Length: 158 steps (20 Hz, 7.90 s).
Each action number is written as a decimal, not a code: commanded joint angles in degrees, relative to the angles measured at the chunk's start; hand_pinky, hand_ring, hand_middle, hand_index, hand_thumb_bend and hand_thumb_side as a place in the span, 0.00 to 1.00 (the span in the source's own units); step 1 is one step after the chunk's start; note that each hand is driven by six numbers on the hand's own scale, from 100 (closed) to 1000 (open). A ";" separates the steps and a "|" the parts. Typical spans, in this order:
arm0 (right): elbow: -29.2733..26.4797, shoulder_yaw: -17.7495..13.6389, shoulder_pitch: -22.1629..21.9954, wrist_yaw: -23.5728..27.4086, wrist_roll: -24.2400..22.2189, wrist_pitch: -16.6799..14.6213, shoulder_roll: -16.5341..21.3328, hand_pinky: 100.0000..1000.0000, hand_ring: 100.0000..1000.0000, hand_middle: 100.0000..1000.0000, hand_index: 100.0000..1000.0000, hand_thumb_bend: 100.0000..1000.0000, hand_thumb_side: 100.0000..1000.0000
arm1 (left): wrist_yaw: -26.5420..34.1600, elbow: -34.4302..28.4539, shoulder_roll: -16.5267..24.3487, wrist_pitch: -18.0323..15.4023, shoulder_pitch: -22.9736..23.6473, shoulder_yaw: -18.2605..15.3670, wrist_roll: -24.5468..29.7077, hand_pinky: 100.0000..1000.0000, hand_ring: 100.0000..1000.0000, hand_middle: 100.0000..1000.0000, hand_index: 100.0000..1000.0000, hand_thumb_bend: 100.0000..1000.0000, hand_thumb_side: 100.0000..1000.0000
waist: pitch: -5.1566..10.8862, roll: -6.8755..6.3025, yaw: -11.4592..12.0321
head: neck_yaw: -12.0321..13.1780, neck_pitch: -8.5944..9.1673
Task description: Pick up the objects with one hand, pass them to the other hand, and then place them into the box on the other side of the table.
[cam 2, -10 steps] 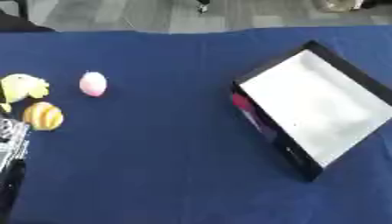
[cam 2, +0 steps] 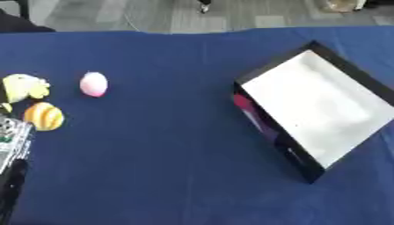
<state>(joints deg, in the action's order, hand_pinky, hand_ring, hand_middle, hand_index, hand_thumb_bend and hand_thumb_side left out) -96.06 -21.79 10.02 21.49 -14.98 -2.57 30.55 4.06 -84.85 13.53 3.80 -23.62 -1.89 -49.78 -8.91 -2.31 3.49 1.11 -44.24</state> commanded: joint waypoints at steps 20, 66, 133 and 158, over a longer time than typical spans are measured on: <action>-0.83 -0.39 0.47 0.55 0.09 -0.86 3.87 1.00 1.00 1.00 1.00 0.00 0.52 | -9.04 17.28 23.89 19.93 -23.10 4.98 36.35 0.79 0.91 0.63 0.84 0.16 0.58 | -0.23 -0.97 -0.64 | 1.82 0.13; 0.06 2.14 0.50 0.04 -1.25 -5.37 6.86 1.00 1.00 1.00 1.00 0.00 0.49 | -67.97 46.36 28.66 18.08 -39.18 4.78 101.75 0.89 0.86 0.83 0.83 0.88 0.05 | -1.36 -0.07 -0.88 | 2.96 0.65; 0.67 3.55 0.58 -1.96 -3.02 -6.41 5.82 1.00 1.00 1.00 1.00 0.00 0.49 | -65.88 35.07 28.44 20.78 -33.59 5.03 91.50 0.76 0.71 0.60 0.53 0.27 0.00 | -2.64 0.81 -1.57 | 7.26 1.65; 4.20 15.10 19.92 0.43 -8.53 -6.69 12.52 1.00 1.00 1.00 1.00 0.00 0.34 | -38.84 5.33 23.55 27.21 -22.06 12.85 72.53 0.73 0.70 0.52 0.52 0.00 0.00 | -0.47 1.05 -1.37 | 1.63 1.47</action>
<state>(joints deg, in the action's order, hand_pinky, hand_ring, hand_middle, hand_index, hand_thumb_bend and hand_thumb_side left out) -92.01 -7.18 28.86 22.51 -22.75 -9.12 40.71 -35.63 -77.85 36.36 30.86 -44.99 11.05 24.08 -11.67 -2.12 2.11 3.00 -42.77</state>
